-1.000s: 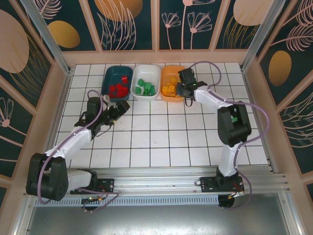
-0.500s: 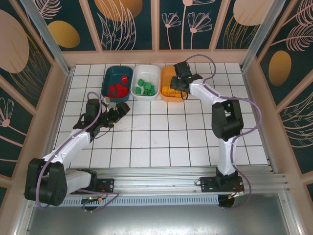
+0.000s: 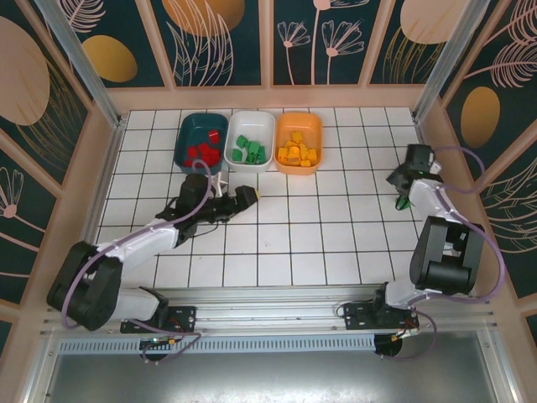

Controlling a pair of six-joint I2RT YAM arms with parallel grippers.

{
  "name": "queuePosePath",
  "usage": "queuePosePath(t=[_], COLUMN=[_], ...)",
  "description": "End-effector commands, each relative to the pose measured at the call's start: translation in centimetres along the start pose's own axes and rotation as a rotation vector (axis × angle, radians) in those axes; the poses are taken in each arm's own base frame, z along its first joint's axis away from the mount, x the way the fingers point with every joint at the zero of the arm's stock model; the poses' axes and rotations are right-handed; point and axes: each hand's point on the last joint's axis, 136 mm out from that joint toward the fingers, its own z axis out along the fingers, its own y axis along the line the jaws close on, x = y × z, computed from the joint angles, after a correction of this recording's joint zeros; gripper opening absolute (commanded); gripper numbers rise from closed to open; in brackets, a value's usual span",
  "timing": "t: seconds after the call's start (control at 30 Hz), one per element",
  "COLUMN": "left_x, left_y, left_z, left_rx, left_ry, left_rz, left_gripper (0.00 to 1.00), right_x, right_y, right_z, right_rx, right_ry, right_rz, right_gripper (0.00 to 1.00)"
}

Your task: Sort the legos into containers by color

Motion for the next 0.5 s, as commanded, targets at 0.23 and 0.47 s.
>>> queuePosePath(t=[0.23, 0.47], left_x=[0.1, 0.5], left_y=[-0.9, -0.3], left_z=[1.2, 1.3], left_rx=[0.057, 0.046], left_ry=[0.038, 0.046], left_rz=[0.084, 0.086], left_gripper=[0.99, 0.99], right_x=[0.2, 3.6], right_y=[0.4, 3.9], right_z=[6.1, 5.2], right_rx=[-0.059, -0.127], right_ry=[0.108, 0.160], right_rz=[0.018, -0.103], right_gripper=[0.74, 0.73])
